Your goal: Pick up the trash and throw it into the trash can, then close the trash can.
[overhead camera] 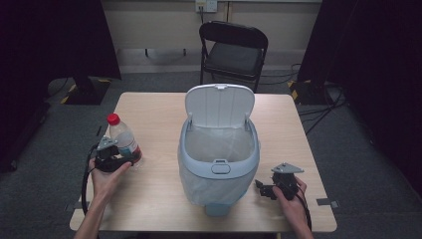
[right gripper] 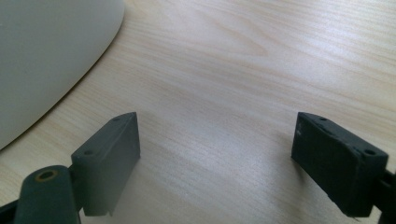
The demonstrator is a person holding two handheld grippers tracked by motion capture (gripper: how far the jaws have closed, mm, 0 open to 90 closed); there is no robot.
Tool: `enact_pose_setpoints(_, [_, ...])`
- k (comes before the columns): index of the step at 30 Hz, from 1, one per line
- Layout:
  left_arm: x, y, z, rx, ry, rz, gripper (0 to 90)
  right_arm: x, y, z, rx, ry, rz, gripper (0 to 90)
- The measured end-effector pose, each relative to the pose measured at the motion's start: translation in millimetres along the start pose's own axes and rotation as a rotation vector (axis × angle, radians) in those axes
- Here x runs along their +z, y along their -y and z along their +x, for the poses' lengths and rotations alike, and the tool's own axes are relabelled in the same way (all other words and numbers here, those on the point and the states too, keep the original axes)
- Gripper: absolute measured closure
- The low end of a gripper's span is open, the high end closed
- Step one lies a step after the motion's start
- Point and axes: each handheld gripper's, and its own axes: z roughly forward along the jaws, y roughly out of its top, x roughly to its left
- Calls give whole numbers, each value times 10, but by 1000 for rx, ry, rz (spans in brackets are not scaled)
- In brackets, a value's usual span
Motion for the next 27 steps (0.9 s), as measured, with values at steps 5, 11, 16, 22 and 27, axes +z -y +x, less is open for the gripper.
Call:
enact_pose_setpoints(5, [-124, -19, -107, 12, 56, -41, 297, 0, 0, 1, 1, 0, 0, 143])
enact_pose_setpoints(11, [-277, -78, -146, 0, 113, -88, 299, 0, 0, 0, 0, 0, 0, 143])
enact_pose_setpoints(16, [-366, -116, -225, 22, 147, -89, 300, 0, 0, 0, 0, 0, 0, 143])
enact_pose_setpoints(22, [-468, -207, -331, 49, 194, -95, 300, 4, -4, 0, -2, 1, 2, 135])
enact_pose_setpoints(27, [-610, -305, -454, 91, 235, -125, 300, 4, -5, 0, -2, 1, 4, 134])
